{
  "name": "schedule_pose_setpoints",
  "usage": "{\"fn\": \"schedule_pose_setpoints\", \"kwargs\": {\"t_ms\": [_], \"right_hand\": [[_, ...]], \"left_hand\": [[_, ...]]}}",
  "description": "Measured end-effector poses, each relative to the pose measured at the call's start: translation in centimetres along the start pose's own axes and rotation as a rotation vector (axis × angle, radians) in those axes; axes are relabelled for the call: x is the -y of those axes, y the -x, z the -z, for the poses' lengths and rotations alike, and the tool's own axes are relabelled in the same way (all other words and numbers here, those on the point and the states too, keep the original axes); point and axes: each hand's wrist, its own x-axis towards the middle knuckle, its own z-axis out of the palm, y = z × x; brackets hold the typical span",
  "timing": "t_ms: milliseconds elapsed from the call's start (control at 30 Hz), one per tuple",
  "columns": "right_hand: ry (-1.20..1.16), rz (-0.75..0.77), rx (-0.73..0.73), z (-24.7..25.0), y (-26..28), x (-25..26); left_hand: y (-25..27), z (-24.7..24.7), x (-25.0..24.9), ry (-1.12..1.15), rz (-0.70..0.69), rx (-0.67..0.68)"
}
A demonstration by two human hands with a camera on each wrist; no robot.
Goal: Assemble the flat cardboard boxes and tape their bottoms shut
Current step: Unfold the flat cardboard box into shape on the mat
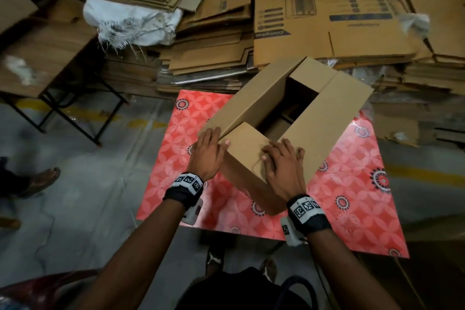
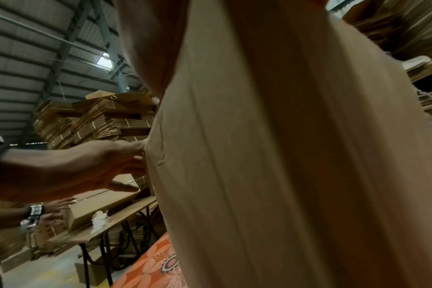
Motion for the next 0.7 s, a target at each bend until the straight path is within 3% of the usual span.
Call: {"fn": "schedule_pose_setpoints", "kwargs": {"t_ms": [67,133,233,333,467,700], "right_hand": [[0.009,0.009,0.0,0.0,-0.4,0.1],[0.012,0.015,-0.004,-0.1,-0.8,0.3],[-0.109,-0.002,-0.065,0.2,-1.3,0.7],[-0.28,-0.008,-0.209,1.5,-0.7,0.9],[-0.496,0.018,-0.375,4.7,1.6,0.8],[-0.594,-0.057,-0.563,9.8,7.7,-1.4]], "left_hand": [[-0.3,0.1,-0.2,-0.039,0.03,0.01],[-0.7,0.6,-0.8,-0.124,0.004,-0.065],[-0.8,1.3,-2.7,-0.167,-0.237,-0.228],[-0.5,0.0,-4.7,-0.021,-0.426,-0.198],[0.2,-2.9,-6.0,0.003,-0.432,-0.081],[-0.1,-4.1,-5.9,-0.081,-0.41,-0.088]]}}
